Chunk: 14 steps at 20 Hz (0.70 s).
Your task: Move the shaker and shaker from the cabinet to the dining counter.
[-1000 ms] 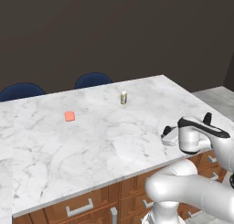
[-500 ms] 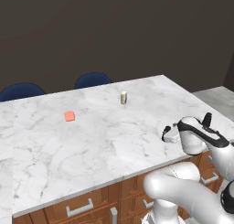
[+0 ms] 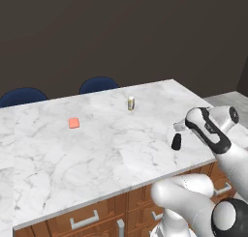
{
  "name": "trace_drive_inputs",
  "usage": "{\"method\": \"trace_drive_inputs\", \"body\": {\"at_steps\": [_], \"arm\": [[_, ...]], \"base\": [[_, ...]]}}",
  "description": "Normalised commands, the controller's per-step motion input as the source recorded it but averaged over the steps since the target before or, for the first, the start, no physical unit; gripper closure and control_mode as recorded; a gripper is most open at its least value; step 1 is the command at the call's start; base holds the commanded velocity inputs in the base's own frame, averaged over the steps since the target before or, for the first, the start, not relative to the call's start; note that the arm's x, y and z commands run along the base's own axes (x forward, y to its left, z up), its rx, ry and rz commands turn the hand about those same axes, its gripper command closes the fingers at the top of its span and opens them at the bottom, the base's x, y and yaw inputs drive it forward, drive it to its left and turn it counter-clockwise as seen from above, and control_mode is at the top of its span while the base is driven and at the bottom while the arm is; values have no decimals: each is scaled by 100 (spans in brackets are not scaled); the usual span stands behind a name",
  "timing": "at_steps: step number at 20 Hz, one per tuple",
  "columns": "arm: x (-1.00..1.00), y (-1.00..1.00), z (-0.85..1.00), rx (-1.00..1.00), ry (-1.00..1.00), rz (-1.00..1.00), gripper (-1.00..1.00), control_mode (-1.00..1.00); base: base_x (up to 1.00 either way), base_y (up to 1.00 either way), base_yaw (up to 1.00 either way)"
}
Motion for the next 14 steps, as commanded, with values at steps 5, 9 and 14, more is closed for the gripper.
{"method": "trace_drive_inputs", "body": {"at_steps": [5,9,14], "arm": [[-27,0,73,-1,34,-5,-100,-100],[-42,0,56,-5,43,-17,-100,-100],[-46,5,12,-13,28,-22,-100,-100]], "base": [[0,0,0],[0,0,0],[0,0,0]]}}
